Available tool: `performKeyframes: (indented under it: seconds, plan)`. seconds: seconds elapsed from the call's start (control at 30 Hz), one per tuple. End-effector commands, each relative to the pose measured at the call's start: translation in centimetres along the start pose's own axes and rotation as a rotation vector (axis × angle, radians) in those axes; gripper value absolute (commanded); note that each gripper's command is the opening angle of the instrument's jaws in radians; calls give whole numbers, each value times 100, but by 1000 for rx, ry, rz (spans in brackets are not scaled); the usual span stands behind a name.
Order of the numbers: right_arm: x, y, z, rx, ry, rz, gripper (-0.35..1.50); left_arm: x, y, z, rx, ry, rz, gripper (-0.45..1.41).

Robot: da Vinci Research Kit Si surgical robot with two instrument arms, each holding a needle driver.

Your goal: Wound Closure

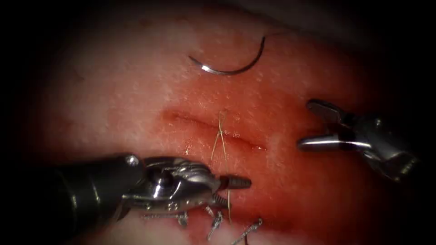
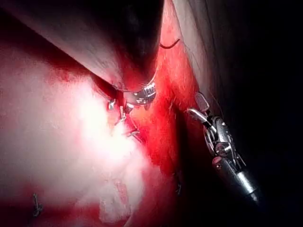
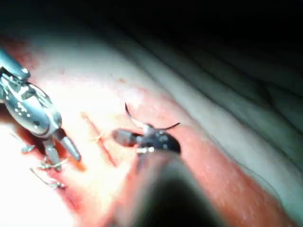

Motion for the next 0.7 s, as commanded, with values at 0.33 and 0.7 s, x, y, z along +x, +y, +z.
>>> performKeyframes:
  seconds: [0.33,0.7]
  plan:
    - [4,2,11,0,6,-5,148,21,6,13,8,16,13,36]
    - [-2,4,13,-1,8,-17,148,27,6,2,37,26,-102,-35]
